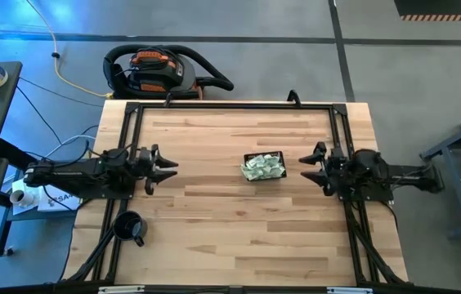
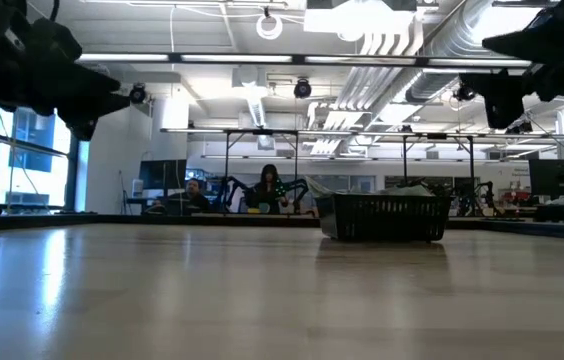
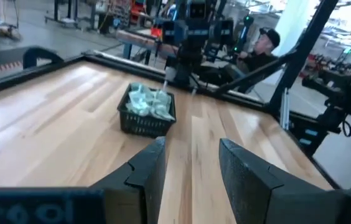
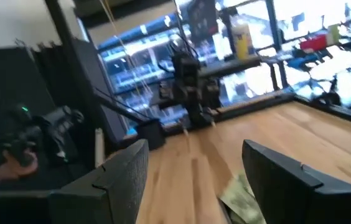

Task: Pick and place Stevia / Truvia into bins
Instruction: Return to Home Position

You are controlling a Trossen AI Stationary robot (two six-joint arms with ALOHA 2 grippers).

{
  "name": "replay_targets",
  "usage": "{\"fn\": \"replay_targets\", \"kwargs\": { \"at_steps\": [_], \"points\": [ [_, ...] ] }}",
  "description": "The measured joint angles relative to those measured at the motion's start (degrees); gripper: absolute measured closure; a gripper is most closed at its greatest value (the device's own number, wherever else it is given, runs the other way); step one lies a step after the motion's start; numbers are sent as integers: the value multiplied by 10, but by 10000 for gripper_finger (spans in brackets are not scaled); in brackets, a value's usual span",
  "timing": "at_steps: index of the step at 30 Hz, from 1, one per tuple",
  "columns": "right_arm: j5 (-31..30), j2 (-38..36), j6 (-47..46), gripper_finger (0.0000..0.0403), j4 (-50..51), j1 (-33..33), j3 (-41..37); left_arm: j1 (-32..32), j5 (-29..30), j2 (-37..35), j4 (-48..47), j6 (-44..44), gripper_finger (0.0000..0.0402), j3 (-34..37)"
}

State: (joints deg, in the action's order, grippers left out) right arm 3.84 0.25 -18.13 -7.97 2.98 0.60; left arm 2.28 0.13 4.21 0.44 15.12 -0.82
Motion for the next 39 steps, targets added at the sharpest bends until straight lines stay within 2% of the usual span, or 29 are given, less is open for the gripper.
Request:
{"fn": "replay_targets", "kwargs": {
  "at_steps": [5,8,12,39],
  "points": [
    [-7,0,-10,153,29,26,0,0,0,9,0,10,218,0],
    [-33,0,-57,153,68,43,0,0,0,16,1,13,218,0],
    [-48,13,-103,153,65,54,1,0,0,24,1,12,218,0],
    [-47,13,-100,153,66,54,1,0,-1,25,1,12,218,1]
  ]
}}
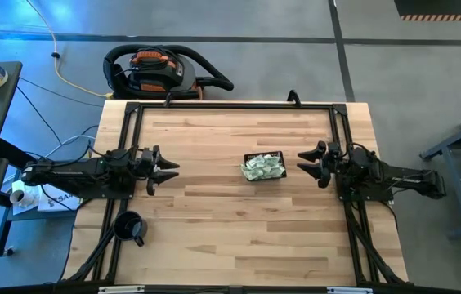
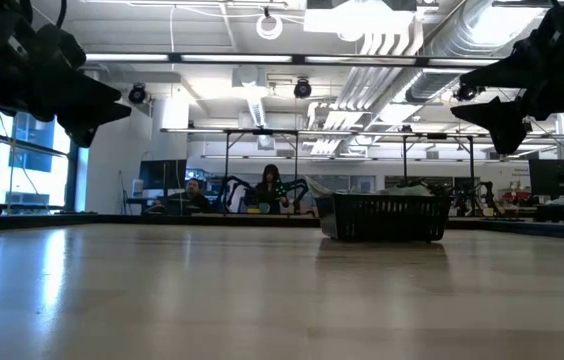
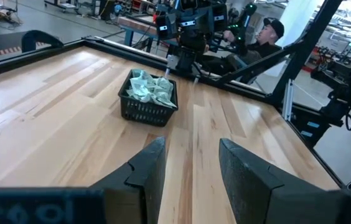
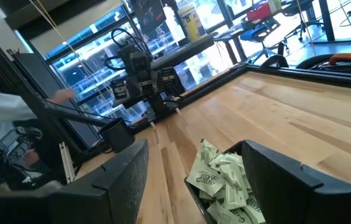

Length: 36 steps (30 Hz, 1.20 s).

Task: Pick and place Stevia / Truvia into bins
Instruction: Return to Home Position

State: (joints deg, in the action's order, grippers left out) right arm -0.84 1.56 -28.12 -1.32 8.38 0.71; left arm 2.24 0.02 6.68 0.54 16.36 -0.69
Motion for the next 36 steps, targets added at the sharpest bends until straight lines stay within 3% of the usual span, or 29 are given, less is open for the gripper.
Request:
{"fn": "replay_targets", "kwargs": {
  "at_steps": [36],
  "points": [
    [0,0,0,153,0,0,0,0,-1,0,0,0,218,1]
  ]
}}
